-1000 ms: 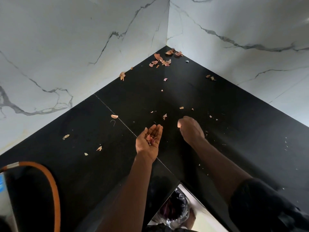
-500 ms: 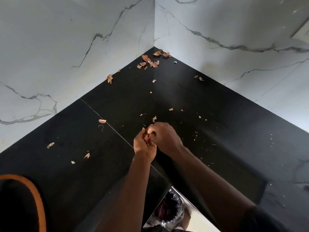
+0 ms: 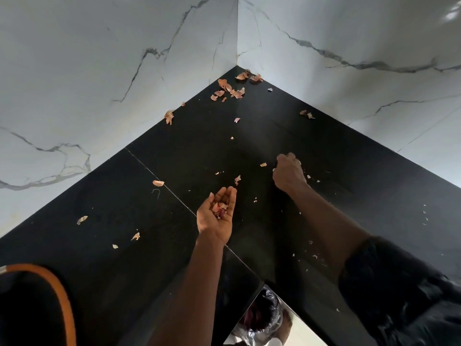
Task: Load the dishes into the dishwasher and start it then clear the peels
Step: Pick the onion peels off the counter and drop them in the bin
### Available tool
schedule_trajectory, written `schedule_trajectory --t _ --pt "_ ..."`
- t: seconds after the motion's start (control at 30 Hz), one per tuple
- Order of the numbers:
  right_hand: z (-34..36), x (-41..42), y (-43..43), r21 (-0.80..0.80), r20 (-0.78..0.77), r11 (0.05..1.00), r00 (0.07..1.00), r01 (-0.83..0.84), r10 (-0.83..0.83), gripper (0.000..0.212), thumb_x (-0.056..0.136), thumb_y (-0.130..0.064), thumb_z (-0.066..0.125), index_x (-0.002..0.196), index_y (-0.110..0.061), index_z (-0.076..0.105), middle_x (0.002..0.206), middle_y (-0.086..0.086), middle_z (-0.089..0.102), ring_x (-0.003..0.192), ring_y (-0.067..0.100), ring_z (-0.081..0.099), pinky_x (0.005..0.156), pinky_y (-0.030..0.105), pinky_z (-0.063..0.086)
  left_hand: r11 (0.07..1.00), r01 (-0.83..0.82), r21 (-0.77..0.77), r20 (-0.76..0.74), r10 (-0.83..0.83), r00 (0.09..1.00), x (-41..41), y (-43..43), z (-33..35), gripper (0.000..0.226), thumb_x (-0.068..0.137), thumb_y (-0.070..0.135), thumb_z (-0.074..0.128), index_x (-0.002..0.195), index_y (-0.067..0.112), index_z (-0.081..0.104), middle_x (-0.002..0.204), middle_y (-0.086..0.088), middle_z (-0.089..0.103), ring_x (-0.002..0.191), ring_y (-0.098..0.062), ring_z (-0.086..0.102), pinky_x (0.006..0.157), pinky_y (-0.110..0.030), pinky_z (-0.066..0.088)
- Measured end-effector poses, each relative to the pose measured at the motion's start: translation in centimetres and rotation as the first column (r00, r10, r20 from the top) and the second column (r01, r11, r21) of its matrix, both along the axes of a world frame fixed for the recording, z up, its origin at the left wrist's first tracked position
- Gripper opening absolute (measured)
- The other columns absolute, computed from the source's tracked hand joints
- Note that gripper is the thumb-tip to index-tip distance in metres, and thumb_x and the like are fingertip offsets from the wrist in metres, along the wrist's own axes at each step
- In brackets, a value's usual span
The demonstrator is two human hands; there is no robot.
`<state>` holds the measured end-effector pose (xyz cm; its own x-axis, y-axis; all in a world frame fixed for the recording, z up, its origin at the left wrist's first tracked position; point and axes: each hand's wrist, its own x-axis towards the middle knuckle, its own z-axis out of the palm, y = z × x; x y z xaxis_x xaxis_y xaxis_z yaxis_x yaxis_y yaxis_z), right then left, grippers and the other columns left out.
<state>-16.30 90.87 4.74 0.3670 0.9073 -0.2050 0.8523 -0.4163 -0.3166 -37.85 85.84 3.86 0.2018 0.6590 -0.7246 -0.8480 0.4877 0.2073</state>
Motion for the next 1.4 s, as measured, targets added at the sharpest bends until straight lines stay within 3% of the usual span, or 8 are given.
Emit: schedule_trajectory --t 0.27,0.43,0.57,0.93,1.03,1.13,1.23,1.4 --pt "-0.5 -4.2 1.7 0.033 -0.008 0.977 0.977 -0.212 0.212 0.017 0.100 -0.015 0.056 0.115 -0.010 0.063 0.124 0.011 0.049 0.106 0.020 0.052 0.082 0.029 0.046 0.999 -0.036 -0.019 -0.017 0.036 0.999 -0.9 1.1 0.1 0.037 0.106 0.021 0.044 0.121 -0.007 0.063 0.118 -0.027 0.069 0.107 -0.036 0.070 0.097 -0.039 0.055" --pt "-0.6 -7.1 1.2 0.080 -0.040 0.931 0.932 -0.356 0.360 0.027 0.095 -0.025 0.067 0.118 -0.013 0.063 0.119 0.005 0.054 0.101 0.017 0.056 0.086 0.033 0.053 0.998 -0.068 -0.007 -0.023 0.068 0.997 -1.2 1.4 0.2 0.037 0.106 0.020 0.044 0.122 -0.008 0.062 0.117 -0.027 0.069 0.107 -0.037 0.070 0.098 -0.041 0.055" --pt "-0.8 -8.7 0.4 0.098 0.028 0.898 0.903 -0.428 0.428 0.020 0.094 -0.017 0.066 0.114 -0.014 0.066 0.112 0.004 0.058 0.096 0.015 0.058 0.084 0.034 0.055 0.997 -0.079 0.010 -0.029 0.080 0.996 -1.4 1.5 0.3 0.037 0.106 0.020 0.043 0.122 -0.008 0.062 0.116 -0.027 0.069 0.107 -0.037 0.070 0.098 -0.041 0.055" --pt "0.2 -10.2 -1.7 0.053 0.022 0.909 0.910 -0.414 0.414 0.007 0.098 -0.015 0.059 0.103 -0.017 0.063 0.097 0.000 0.060 0.082 0.009 0.055 0.080 0.027 0.051 0.996 -0.081 0.027 -0.031 0.081 0.996 -2.2 0.9 0.1 0.038 0.106 0.020 0.042 0.120 -0.009 0.063 0.116 -0.027 0.069 0.108 -0.036 0.070 0.100 -0.041 0.054" --pt "-0.2 -9.5 -2.9 0.071 -0.082 0.941 0.938 -0.332 0.337 0.008 0.097 -0.014 0.061 0.099 -0.019 0.067 0.089 -0.002 0.066 0.079 0.008 0.065 0.076 0.026 0.057 0.997 -0.076 0.030 -0.018 0.076 0.997 -2.1 0.5 0.0 0.038 0.106 0.020 0.042 0.120 -0.009 0.062 0.118 -0.027 0.069 0.109 -0.037 0.070 0.100 -0.041 0.054" --pt "0.1 -9.0 -4.1 0.125 -0.202 0.963 0.945 -0.237 0.258 0.012 0.093 -0.011 0.066 0.098 -0.020 0.071 0.093 -0.007 0.068 0.076 0.002 0.063 0.066 0.014 0.048 0.997 -0.070 0.032 -0.012 0.070 0.997 -2.1 0.1 0.0 0.039 0.106 0.021 0.042 0.121 -0.008 0.062 0.119 -0.028 0.068 0.109 -0.037 0.069 0.096 -0.040 0.055" --pt "1.5 -10.1 -5.7 0.266 -0.228 0.931 0.922 -0.251 0.313 0.012 0.092 -0.009 0.068 0.098 -0.018 0.073 0.095 -0.008 0.069 0.076 -0.001 0.062 0.064 0.011 0.045 0.997 -0.078 0.024 0.000 0.078 0.997 -2.1 -0.5 -0.2 0.039 0.106 0.022 0.041 0.119 -0.008 0.063 0.117 -0.028 0.069 0.107 -0.037 0.070 0.095 -0.040 0.056" --pt "2.8 -13.5 -7.9 0.368 -0.190 0.850 0.864 -0.377 0.466 0.015 0.093 -0.007 0.062 0.096 -0.013 0.075 0.092 -0.001 0.069 0.077 0.007 0.064 0.068 0.023 0.055 0.998 -0.055 -0.013 -0.063 0.054 0.997 -2.1 -1.5 -0.5 0.035 0.105 0.021 0.042 0.108 0.000 0.070 0.112 -0.016 0.071 0.104 -0.025 0.070 0.090 -0.030 0.055"
